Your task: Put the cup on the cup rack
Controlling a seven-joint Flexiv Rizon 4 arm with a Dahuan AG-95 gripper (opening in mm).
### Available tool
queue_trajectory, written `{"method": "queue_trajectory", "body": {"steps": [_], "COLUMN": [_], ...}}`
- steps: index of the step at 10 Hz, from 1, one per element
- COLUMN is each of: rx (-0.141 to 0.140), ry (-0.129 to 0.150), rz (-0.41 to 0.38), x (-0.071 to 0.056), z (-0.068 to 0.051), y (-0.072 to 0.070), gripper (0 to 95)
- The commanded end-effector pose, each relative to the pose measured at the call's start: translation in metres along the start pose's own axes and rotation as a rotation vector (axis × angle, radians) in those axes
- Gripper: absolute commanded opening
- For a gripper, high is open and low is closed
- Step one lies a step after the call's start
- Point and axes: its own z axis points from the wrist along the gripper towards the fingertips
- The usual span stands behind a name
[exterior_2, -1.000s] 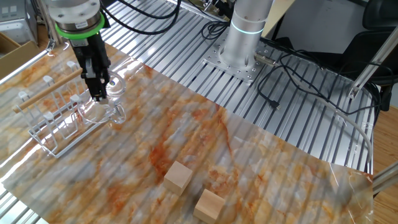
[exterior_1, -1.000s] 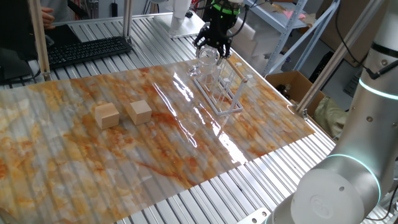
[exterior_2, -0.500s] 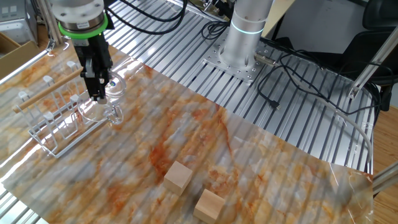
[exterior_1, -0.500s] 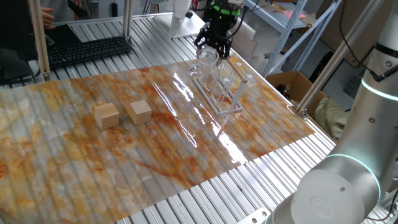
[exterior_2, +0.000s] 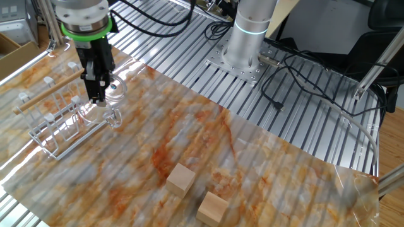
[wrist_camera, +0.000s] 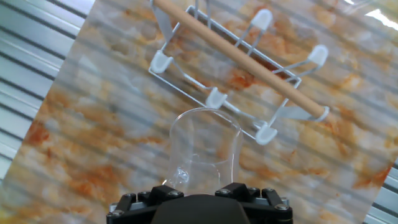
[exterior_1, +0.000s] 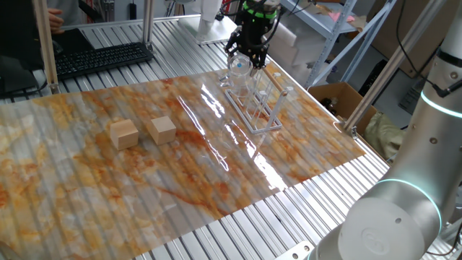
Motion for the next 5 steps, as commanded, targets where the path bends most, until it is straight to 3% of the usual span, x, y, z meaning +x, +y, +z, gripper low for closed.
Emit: {"method": "queue_trajectory", "body": {"steps": [1, 3, 5], "rx": [0.004, 0.004, -0.008], "ry": [-0.026, -0.029, -0.002], "rz": [0.044, 0.066, 0.076], "x": [-0.0017, -0.0017, -0.0017], "z": [0.0004, 0.0004, 0.0004], "y": [0.0014, 0.0014, 0.0014], "gripper": [0.0, 0.0, 0.0]}}
